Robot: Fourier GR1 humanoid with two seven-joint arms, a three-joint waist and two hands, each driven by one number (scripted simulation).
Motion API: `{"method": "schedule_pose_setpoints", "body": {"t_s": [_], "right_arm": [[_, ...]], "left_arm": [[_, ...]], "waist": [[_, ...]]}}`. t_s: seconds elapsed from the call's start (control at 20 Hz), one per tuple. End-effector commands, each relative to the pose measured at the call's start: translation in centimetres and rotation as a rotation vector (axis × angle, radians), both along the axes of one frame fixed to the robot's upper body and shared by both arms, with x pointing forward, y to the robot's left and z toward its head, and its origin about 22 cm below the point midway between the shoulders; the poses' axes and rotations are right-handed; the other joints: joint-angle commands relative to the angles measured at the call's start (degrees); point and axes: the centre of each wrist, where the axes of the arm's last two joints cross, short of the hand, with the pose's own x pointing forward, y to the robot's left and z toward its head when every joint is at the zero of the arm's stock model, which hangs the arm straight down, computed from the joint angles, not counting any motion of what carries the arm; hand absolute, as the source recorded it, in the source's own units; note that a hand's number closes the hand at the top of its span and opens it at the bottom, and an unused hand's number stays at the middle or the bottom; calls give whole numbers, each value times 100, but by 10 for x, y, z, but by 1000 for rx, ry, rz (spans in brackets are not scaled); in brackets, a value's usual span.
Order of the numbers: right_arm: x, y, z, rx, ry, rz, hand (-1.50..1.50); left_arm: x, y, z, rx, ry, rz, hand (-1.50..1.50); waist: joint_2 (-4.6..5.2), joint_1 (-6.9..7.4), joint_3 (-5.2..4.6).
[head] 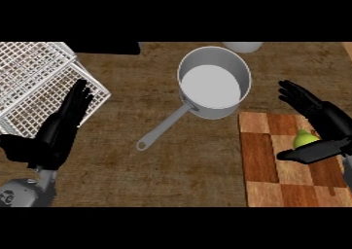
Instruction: Pick the pear from the cutting board and place it in the pot
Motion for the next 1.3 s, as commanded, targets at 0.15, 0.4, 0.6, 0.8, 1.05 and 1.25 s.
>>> {"method": "schedule_pose_setpoints", "body": {"t_s": [0.15,0.4,0.6,0.8,1.05,1.25], "right_arm": [[15,-91,1,-83,-124,-26,-150],[11,-147,78,-382,-44,45,-150],[26,-152,115,-505,27,118,-150],[49,-129,149,-634,112,207,-150],[75,-110,150,-724,252,274,-150],[91,-93,139,-767,349,311,-150]], "left_arm": [[-5,-32,-1,-72,150,24,0],[9,-36,5,-79,131,57,0],[-3,-32,-1,-60,157,23,0],[1,-29,14,-57,157,20,0],[9,-33,12,-81,147,47,0],[10,-34,10,-54,143,76,0]], "waist": [[-118,-126,20],[-115,-185,9],[-116,-40,6],[-117,36,-1],[-107,-40,-2],[-129,-120,-1]]}}
